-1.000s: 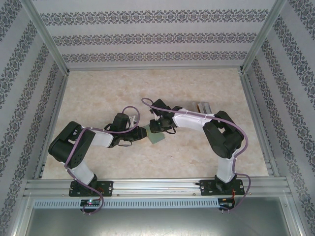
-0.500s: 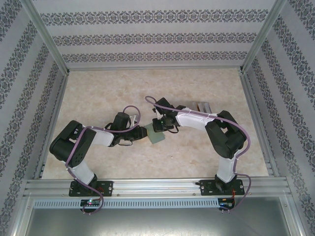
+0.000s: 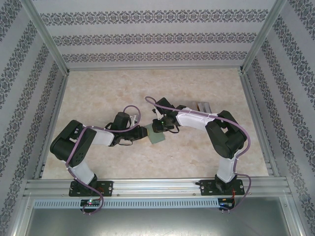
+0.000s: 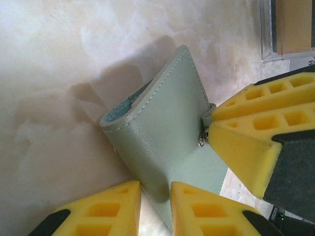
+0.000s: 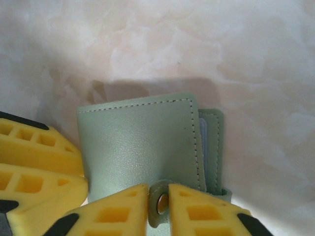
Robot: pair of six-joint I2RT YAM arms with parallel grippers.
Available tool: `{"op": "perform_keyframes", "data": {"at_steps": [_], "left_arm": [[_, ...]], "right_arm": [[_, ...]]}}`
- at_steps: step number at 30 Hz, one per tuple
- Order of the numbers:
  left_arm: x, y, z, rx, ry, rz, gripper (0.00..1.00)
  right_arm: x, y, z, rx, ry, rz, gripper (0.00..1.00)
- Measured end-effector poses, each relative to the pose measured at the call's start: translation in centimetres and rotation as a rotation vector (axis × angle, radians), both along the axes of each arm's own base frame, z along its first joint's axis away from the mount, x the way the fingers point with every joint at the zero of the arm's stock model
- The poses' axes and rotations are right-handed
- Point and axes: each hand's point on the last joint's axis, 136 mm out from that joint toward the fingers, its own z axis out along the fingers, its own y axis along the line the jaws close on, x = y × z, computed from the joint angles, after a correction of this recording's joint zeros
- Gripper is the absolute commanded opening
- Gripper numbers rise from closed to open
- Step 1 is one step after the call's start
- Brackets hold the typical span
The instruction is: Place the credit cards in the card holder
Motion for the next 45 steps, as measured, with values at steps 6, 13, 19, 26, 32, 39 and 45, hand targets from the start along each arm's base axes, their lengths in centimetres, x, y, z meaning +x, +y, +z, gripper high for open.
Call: {"op": "perform_keyframes", "data": {"at_steps": [6,13,19,26,32,39,45], "left_arm": [[0.06,-0.14,-0.01,-0.004,0.003,-0.005,0.23],[0.15,-0.31,-0.04,-0.009,0.007,-0.010,0.23],[0.20,-0.34,-0.04,-0.009,0.006,-0.011,0.23],[0.25,-0.37,-0.04,-0.011,0.008,-0.009,0.23],[0.26,-0.42,-0.03,-0.014,0.008,-0.011,0.22],[0.31,-0.47,-0.02,-0.015,0.008,-0.012,0.22],[0.35,-0.53,-0.03,-0.017,0.009,-0.014,0.22]], "right_arm": [[-0.30,-0.20,0.09,-0.003,0.000,0.011,0.28],[-0.68,-0.52,0.17,-0.002,0.000,0.010,0.23],[-0.69,-0.53,0.17,-0.001,0.001,0.007,0.16],[-0.69,-0.46,0.44,0.004,-0.003,0.011,0.08],[-0.70,-0.47,0.42,0.004,-0.005,0.014,0.22],[-0.65,-0.61,0.36,-0.006,-0.009,0.012,0.26],[-0.68,-0.67,0.24,-0.021,-0.017,0.012,0.28]]}}
